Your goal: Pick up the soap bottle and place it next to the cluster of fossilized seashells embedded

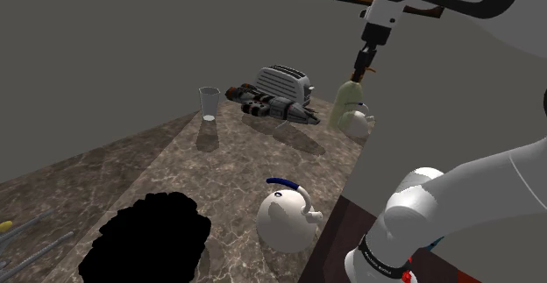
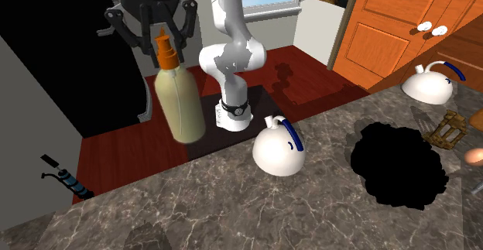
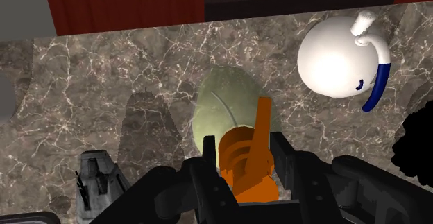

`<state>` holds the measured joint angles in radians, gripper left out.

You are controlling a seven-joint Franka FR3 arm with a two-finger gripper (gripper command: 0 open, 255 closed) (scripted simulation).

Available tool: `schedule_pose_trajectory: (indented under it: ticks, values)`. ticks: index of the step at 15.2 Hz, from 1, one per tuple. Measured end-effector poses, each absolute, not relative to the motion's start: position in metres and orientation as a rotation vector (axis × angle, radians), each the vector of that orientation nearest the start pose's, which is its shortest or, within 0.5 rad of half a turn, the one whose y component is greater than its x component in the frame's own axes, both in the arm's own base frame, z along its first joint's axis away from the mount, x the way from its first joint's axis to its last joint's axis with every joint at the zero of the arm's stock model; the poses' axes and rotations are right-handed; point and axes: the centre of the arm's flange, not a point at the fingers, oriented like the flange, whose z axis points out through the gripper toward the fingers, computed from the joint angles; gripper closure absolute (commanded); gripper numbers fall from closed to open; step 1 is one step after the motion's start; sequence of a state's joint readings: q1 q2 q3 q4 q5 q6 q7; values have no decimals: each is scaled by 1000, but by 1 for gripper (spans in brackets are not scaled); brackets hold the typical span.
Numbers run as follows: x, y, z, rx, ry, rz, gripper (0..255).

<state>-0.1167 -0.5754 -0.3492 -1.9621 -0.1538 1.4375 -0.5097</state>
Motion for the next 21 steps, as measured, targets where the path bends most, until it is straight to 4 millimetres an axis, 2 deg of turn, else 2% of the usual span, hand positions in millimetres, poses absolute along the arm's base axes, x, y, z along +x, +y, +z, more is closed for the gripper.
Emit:
schedule_pose_trajectory:
  ticks: [8, 9, 12, 21]
  values:
    - [300, -222, 713, -3117, -113, -53, 255]
    - [299, -215, 715, -3117, -114, -52, 255]
    - [297, -183, 719, -3116, -114, -53, 255]
    - [294, -65, 722, -3116, -116, -53, 255]
